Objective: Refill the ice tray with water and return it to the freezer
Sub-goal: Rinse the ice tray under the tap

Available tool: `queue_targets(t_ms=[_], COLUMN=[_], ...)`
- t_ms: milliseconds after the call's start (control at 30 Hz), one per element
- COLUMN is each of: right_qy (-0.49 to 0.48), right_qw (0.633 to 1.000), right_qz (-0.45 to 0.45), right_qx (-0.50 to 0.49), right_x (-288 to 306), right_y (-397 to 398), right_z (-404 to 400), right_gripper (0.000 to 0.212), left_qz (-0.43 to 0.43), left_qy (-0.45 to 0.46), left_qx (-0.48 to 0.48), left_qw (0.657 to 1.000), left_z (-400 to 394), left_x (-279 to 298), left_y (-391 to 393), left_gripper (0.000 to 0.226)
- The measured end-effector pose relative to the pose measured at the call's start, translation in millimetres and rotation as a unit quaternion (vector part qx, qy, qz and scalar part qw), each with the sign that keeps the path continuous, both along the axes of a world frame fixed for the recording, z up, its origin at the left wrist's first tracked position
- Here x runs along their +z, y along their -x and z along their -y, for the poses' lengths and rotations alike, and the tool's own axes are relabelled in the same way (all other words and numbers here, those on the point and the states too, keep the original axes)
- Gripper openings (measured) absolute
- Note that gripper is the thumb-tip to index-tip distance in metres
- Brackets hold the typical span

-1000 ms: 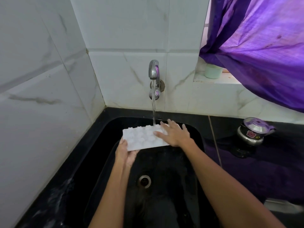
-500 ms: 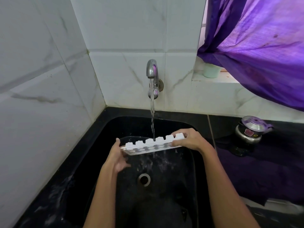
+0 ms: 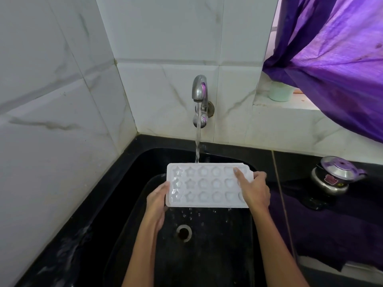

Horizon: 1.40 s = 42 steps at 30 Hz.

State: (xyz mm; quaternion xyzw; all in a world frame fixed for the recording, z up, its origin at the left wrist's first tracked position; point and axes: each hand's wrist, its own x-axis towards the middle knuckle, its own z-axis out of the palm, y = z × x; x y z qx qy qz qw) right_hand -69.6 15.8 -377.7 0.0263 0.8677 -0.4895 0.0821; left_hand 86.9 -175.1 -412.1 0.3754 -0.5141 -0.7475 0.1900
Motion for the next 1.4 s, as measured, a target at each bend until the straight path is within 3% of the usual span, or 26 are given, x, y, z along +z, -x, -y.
queue_targets(t_ms=[100, 200, 367, 933, 1400], right_qy=[0.054, 0.106, 0.214, 0.35, 0.361], right_qw=[0.998, 0.994, 0.966, 0.891, 0.904], right_qz=[0.013, 0.008, -0.03, -0.035, -0.025], right_qx=[-0.008, -0.029, -0.141, -0.286, -0.229], right_x=[-11, -15, -16, -15, -22], right_y=[4, 7, 8, 10, -7], right_z=[-4, -6, -4, -8, 25], right_gripper=[0.039, 0.033, 0.021, 0.029, 0.027], left_qz=[-0.046, -0.121, -0.175, -0.098, -0.074], left_qy=[-0.063, -0.149, -0.247, -0.238, -0.213], left_qx=[0.042, 0.038, 0.057, 0.105, 0.195], left_qw=[0.996, 0.981, 0.951, 0.961, 0.955], left_z=[-9, -18, -29, -45, -24], left_x=[-1, -1, 7, 33, 23], left_y=[13, 25, 44, 86, 49], left_gripper=[0.034, 0.048, 0.051, 0.029, 0.029])
